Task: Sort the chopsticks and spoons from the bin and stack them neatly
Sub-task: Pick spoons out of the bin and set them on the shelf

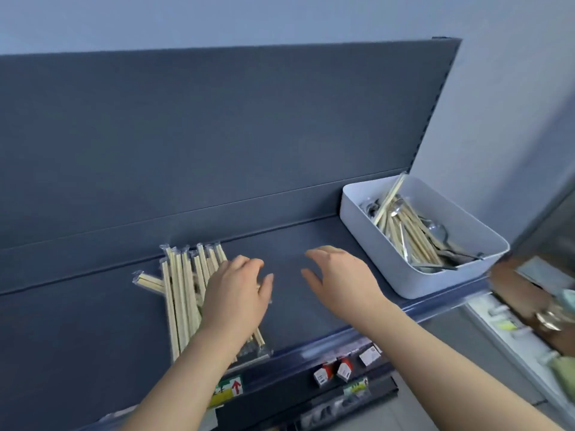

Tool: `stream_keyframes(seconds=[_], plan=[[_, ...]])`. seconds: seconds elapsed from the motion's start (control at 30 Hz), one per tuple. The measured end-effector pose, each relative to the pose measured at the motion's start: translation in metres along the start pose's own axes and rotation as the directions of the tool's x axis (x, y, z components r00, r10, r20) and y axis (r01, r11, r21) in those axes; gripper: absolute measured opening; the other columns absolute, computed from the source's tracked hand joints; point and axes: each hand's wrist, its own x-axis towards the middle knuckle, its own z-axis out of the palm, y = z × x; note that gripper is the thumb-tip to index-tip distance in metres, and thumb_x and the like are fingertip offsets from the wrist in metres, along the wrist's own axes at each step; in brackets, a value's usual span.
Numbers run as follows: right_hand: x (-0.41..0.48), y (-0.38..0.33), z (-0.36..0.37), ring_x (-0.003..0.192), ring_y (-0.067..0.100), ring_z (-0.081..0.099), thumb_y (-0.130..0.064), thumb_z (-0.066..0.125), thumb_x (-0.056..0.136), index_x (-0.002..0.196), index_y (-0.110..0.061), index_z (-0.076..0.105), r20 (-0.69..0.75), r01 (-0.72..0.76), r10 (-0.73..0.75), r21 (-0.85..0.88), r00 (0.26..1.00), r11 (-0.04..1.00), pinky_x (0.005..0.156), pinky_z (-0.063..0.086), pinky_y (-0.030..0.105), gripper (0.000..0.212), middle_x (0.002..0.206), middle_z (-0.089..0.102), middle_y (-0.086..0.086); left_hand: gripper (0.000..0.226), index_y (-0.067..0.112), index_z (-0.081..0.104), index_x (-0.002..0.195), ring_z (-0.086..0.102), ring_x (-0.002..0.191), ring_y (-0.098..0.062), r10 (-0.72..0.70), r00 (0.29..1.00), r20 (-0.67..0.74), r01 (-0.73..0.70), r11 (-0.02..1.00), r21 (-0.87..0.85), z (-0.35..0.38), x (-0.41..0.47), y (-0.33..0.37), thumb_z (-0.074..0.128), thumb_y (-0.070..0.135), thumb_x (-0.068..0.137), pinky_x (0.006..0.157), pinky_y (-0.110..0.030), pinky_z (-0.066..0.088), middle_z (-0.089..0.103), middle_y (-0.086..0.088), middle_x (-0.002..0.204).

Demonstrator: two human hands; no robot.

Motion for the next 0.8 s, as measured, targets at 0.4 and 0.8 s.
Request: stream_keyframes(seconds=[0.4,0.8], plan=[[-0.032,0.187,-0.09,0.101,0.026,0.06,-0.033,0.049,0.094,0.111,-0.015,0.063,-0.107,-0.305,0.294,-0.119,0.95,0.945,0.08,0.051,0.038,0.029,0.112,0.066,0.002,0.033,0.016,0.061,0.117,0.053,0.103,-0.019,0.293,0.954,0.056,-0.288,0.953,-0.091,0.059,0.066,0.166,0.048,0.038,0.096,0.086,-0.03,0.045,0.061,0.002,0.113],[0.032,0.342,-0.094,0.1,0.028,0.061,-0.022,0.056,0.093,0.118,-0.007,0.064,0.184,-0.239,0.218,0.102,0.959,0.966,0.085,0.048,0.036,0.03,0.108,0.068,0.012,0.029,0.012,0.054,0.093,0.062,0.079,-0.022,-0.027,0.932,0.361,0.052,0.997,-0.06,0.152,0.155,0.261,0.068,0.037,0.086,0.07,-0.037,0.053,0.062,-0.004,0.088]])
